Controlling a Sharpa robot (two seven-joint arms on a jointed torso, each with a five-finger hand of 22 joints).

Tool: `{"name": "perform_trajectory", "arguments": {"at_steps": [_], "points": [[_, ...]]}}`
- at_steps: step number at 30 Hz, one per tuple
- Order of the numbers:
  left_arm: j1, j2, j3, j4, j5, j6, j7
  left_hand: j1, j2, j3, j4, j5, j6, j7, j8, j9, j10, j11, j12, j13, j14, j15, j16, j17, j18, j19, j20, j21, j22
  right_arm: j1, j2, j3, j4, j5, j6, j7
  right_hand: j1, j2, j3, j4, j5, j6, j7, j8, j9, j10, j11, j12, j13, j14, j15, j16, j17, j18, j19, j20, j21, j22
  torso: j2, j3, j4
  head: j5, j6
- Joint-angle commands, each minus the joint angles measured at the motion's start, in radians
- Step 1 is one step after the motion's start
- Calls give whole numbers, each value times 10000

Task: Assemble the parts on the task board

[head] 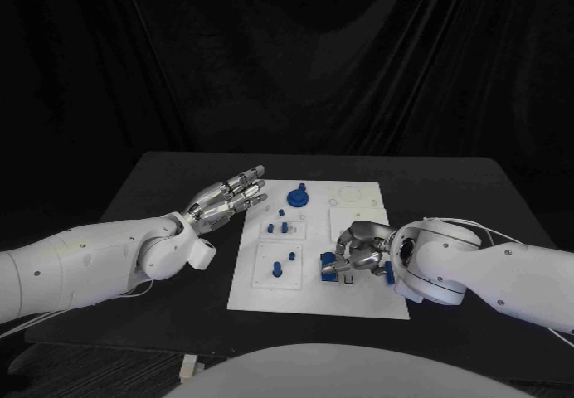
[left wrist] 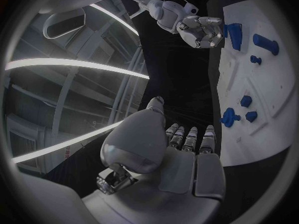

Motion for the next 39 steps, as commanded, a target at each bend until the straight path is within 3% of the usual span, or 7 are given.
{"name": "perform_trajectory", "arguments": {"at_steps": [1, 9, 19, 24, 32, 36, 39], "points": [[-15, 5, 9, 17, 58, 126, 81, 109, 2, 20, -59, 41, 38, 28, 35, 14, 20, 70, -34, -10, -22, 71, -36, -14, 87, -13, 62, 5, 15, -67, 44, 6, -79, -374, 89, 77, 138, 17, -48, -29, 110, 19, -24, 121, 118, 1064, -89, 36, 2630, 896, -90, 23, 1921, 49, -12, -93, -15, 1219, 7, 4, 3, -22, -1], [-17, 27, 9, 4, 58, 157, 77, 113, -3, 20, -65, 43, 35, 29, 34, 14, 20, 72, -34, -10, -22, 74, -36, -14, 87, -12, 64, 5, 17, -139, 142, 6, -306, -390, 208, -78, 397, 147, -20, -174, 604, 541, -69, 936, 790, 1064, -129, 36, 2630, 896, -122, 26, 1925, 54, -18, -124, -52, 1213, 4, 0, 6, -27, -1], [-18, 21, 9, 4, 58, 154, 61, 120, -3, 26, -76, 53, 47, 33, 37, 16, 20, 78, -34, -10, -22, 76, -36, -14, 87, -12, 69, 5, 16, -185, 198, 6, -517, -392, 366, -133, 748, 347, 72, -376, 1605, 493, -102, 1013, 969, 1064, -158, 36, 2630, 889, -149, 11, 1898, 56, -28, -149, -92, 1208, 1, -1, 4, -25, -1], [-19, 46, 9, -21, 58, 167, 52, 129, 1, 35, -91, 68, 52, 43, 39, 17, 20, 88, -34, -10, -22, 76, -36, -14, 87, -12, 75, 5, 15, -207, 207, 6, -528, -392, 500, -128, 842, 378, 108, -434, 1783, 481, -110, 990, 971, 1064, -165, 36, 2630, 888, -153, 7, 1891, 60, -34, -153, -117, 1202, -1, -1, 7, -34, -1], [-20, 65, 9, -27, 58, 189, 23, 141, 4, 46, -108, 82, 59, 52, 41, 18, 20, 98, -34, -10, -22, 77, -36, -14, 87, -10, 80, 7, 19, -291, 244, 6, -537, -392, 702, -105, 969, 389, 148, -518, 1804, 511, -116, 997, 988, 1064, -171, 36, 2630, 888, -157, 9, 1894, 63, -39, -157, -136, 1198, 3, 0, 5, -21, -1], [-20, 59, 9, -27, 58, 194, 10, 162, 4, 64, -143, 101, 65, 68, 43, 19, 20, 134, -34, -10, -22, 68, -36, -14, 88, -9, 87, 7, 17, -328, 259, 6, -549, -392, 777, -115, 1045, 363, 117, -591, 1404, 549, -103, 995, 1008, 1064, -164, 36, 2630, 891, -157, 17, 1907, 62, -38, -158, -149, 1196, 2, -1, 3, -19, -1], [-20, 65, 9, -31, 58, 209, 1, 182, 6, 80, -175, 126, 68, 83, 43, 19, 20, 159, -34, -10, -22, 66, -36, -14, 89, -9, 91, 7, 17, -350, 281, 6, -585, -392, 830, -150, 966, 349, 11, -560, 772, 603, -92, 1032, 1054, 1064, -156, 36, 2630, 893, -149, 23, 1915, 57, -28, -153, -136, 1201, 4, 0, 1, -22, -1]]}}
